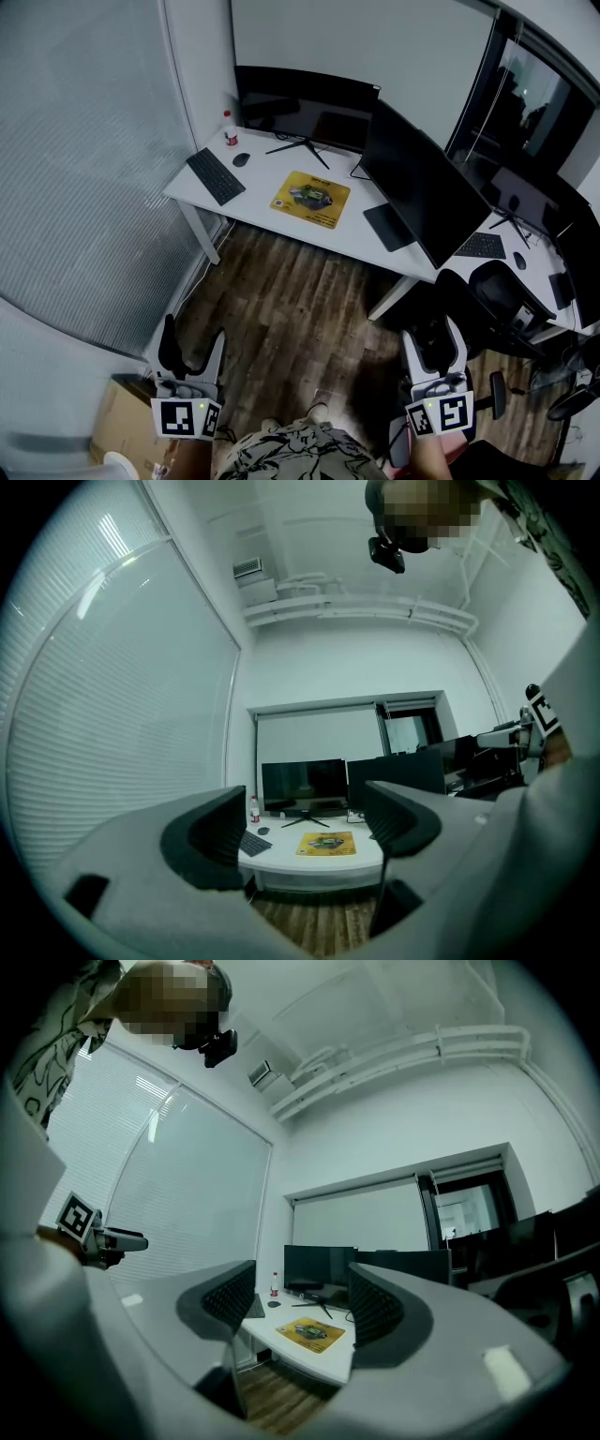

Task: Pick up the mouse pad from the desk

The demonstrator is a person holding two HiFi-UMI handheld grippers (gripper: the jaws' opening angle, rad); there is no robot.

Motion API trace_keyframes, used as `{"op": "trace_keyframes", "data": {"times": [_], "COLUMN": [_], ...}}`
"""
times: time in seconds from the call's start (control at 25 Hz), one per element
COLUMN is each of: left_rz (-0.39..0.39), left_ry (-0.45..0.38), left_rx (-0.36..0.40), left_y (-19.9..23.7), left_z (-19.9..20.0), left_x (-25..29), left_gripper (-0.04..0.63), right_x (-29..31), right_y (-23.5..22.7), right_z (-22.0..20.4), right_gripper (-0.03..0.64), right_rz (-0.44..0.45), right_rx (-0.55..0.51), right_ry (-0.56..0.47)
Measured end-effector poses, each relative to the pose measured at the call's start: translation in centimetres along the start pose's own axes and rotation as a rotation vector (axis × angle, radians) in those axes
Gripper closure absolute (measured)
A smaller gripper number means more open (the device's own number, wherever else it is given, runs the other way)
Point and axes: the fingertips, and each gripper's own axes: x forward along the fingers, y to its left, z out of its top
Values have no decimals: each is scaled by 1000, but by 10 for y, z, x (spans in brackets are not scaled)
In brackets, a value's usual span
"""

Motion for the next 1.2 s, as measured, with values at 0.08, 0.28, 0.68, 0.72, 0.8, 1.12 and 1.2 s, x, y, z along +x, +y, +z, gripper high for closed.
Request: {"op": "trace_keyframes", "data": {"times": [0.08,0.28,0.68,0.72,0.8,1.12,1.2], "left_rz": [-1,7,45,51,60,65,60], "left_ry": [5,15,45,45,43,70,71], "left_rx": [-8,-7,15,19,26,31,24], "left_y": [0,-3,-22,-25,-30,-33,-32], "left_z": [-2,-3,-8,-8,-7,-16,-20], "left_x": [0,3,10,10,10,30,39], "left_gripper": [175,80,52,51,48,37,35], "right_x": [1,4,8,8,8,26,33], "right_y": [1,3,-18,-21,-28,-46,-48], "right_z": [-2,-8,-16,-16,-17,-30,-33], "right_gripper": [261,187,178,176,175,175,175], "right_rz": [9,37,79,84,89,76,74], "right_rx": [3,-1,-6,-5,-4,15,13], "right_ry": [1,21,32,32,27,40,43]}}
